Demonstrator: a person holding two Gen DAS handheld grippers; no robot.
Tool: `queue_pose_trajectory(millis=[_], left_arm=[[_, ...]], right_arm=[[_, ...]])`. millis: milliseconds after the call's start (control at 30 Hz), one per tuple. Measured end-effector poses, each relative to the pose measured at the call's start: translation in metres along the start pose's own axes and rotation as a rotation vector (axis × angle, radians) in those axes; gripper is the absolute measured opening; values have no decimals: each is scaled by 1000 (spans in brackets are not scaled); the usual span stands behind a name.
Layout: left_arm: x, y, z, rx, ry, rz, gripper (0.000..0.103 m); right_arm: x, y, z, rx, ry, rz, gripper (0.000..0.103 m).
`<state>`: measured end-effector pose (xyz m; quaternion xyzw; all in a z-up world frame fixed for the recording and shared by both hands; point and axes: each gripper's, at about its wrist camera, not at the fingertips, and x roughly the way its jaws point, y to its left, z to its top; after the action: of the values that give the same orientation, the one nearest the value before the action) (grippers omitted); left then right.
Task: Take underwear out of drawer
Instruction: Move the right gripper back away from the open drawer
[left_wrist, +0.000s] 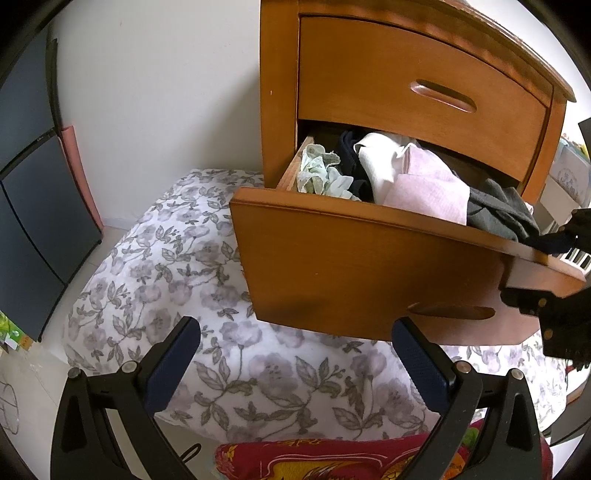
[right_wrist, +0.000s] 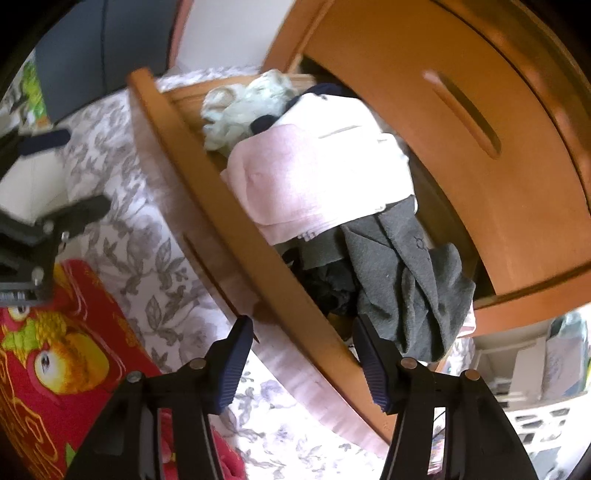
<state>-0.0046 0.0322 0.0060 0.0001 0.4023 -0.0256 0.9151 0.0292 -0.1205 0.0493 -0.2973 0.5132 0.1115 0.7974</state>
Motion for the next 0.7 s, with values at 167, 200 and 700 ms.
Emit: queue_pose_trajectory(millis=[167, 200, 700], left_arm=[[4, -6, -2, 36, 14, 28, 103], [5, -6, -2, 39, 16, 30, 103], [6, -13, -6, 61, 19, 104, 103]], right_arm=[[-2, -5, 1, 74, -31, 10, 66], [-4, -6, 0, 95, -38, 15, 66], [-45, -26, -70, 581, -217, 38, 85]])
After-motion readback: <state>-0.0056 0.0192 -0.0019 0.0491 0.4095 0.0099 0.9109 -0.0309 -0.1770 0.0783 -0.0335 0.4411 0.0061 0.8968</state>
